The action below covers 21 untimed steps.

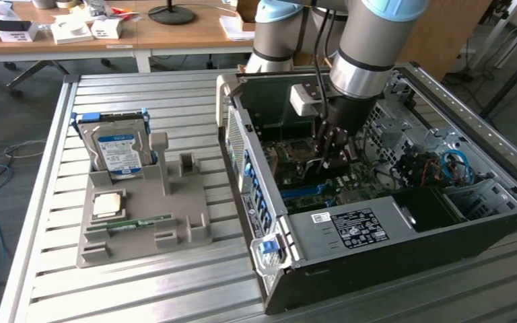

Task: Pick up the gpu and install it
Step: 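Insert the gpu into the slot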

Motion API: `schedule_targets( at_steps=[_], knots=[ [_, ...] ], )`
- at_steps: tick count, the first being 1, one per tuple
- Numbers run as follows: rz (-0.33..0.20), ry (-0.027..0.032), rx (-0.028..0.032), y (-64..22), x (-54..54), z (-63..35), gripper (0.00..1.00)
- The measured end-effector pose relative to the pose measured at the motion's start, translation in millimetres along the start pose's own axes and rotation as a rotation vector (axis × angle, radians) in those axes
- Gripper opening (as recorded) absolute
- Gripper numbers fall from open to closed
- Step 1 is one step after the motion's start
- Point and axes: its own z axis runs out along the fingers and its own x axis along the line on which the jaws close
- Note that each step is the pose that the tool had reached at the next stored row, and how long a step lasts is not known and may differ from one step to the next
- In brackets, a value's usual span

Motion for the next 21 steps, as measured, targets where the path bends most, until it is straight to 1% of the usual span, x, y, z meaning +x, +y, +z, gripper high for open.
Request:
schedule_targets(
  at_steps=[6, 14, 21],
  knots=[
    [0.0, 0.0001, -0.0001, 3.2, 0.0, 0.0, 0.26],
    [0.0, 0.0001, -0.0001, 3.7, 1.6, 0.0, 0.26],
    [0.0, 0.0, -0.0001, 6.2, 1.7, 0.0, 0.26]
  ],
)
